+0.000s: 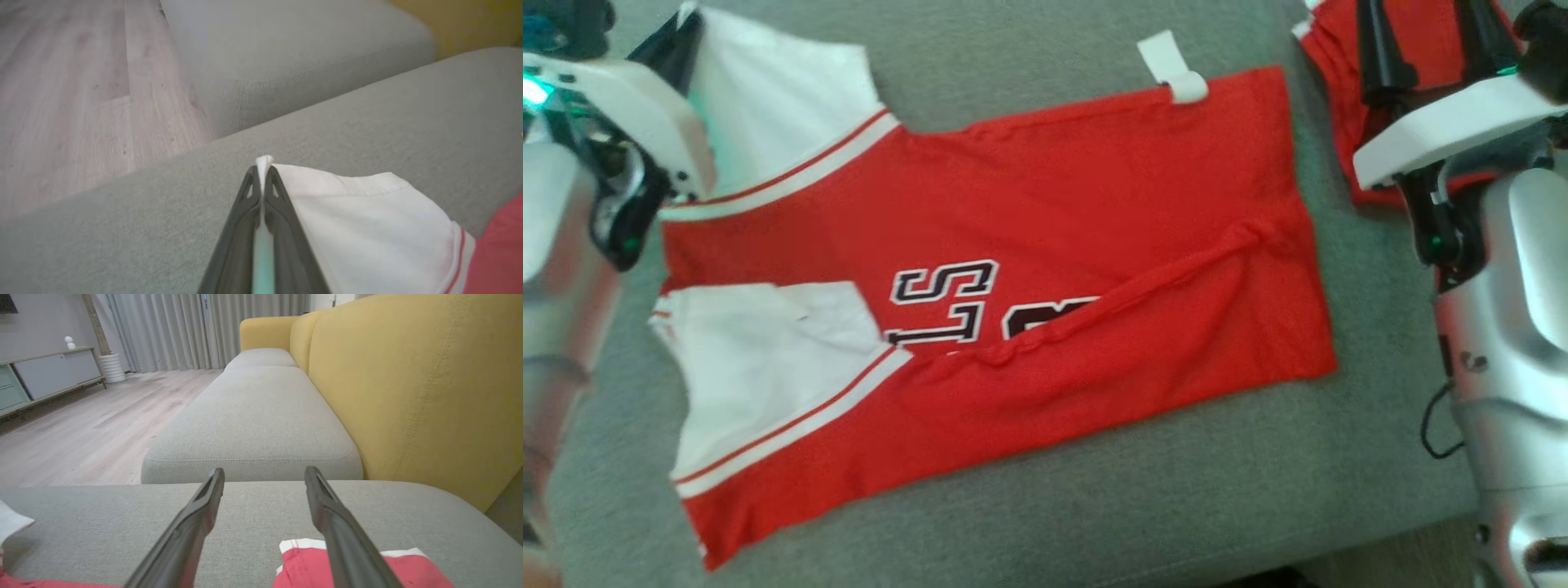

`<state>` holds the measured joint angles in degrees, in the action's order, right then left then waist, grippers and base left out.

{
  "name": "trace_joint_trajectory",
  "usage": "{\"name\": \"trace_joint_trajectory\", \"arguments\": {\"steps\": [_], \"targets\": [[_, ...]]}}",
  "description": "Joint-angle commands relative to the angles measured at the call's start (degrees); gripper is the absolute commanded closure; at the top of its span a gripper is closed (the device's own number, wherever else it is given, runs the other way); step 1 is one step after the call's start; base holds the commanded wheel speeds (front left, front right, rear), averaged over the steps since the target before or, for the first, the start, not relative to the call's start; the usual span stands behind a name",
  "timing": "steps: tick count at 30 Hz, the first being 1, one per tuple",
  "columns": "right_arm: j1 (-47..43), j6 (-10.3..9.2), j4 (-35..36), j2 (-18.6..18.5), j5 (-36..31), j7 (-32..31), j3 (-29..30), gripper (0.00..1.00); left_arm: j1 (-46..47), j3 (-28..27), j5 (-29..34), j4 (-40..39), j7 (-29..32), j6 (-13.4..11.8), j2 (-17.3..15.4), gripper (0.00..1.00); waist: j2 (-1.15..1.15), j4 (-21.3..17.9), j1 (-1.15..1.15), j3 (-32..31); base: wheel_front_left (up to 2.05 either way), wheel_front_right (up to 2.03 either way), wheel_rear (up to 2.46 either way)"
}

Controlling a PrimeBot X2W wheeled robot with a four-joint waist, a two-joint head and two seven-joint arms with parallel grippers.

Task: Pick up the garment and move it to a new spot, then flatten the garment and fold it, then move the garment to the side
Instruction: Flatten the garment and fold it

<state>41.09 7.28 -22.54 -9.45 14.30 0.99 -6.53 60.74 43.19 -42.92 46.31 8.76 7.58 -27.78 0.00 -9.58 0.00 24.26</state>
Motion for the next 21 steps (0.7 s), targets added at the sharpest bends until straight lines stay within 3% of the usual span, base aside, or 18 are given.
{"name": "trace_joint_trajectory", "arguments": {"steps": [1,9,21], "targets": [[0.4,0.21,1.4,-1.2,1.8,-1.0,-1.7,0.00,1.8,-1.7,0.8,-1.6,-3.8,-0.2,-1.3,1.00,0.00,2.8,0.00,-2.4,0.00,0.00,0.00],[-2.1,0.21,-1.7,-6.0,7.6,-5.0,-6.3,0.00,-2.0,0.4,3.3,-6.3,-11.0,-1.0,0.7,1.00,0.00,8.0,0.00,-5.2,0.00,0.00,0.00],[-2.2,0.21,-13.1,-11.2,13.9,-12.4,-10.2,0.00,-9.2,3.1,4.5,-19.2,-11.1,-3.9,-0.4,1.00,0.00,13.2,0.00,-6.0,0.00,0.00,0.00]]}}
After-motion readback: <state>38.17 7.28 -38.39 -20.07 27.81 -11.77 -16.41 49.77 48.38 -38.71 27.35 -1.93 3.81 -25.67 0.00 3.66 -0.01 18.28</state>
